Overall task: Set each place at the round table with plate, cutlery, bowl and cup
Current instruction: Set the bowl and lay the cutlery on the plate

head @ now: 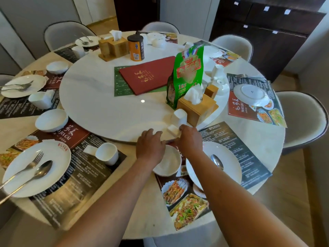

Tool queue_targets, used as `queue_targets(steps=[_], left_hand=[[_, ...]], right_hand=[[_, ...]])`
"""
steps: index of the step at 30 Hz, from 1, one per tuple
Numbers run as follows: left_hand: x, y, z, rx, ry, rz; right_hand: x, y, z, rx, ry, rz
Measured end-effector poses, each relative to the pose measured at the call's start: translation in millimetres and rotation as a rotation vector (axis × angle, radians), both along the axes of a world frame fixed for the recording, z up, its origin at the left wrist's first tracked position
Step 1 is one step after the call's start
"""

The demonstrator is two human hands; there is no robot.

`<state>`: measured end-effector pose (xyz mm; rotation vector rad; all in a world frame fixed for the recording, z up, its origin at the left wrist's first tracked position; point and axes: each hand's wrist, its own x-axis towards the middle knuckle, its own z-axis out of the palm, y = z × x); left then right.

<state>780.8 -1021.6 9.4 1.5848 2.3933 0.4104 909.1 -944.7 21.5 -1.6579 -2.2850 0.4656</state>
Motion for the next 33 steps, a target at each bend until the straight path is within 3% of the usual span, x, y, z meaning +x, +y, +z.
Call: queue_targets(steps=[11,24,33], left_hand=[[142,-52,46,0.148,0.040,0.065],[176,-57,22,0.067,0.038,0.061],[220,-10,-2,0.072,0.045,0.157]], right_hand=[[125,-24,40,0.060,0.031,0.152],[208,-25,31,0.012,-0.006,0.077],[232,59,3,0.000,-0.022,0.201]])
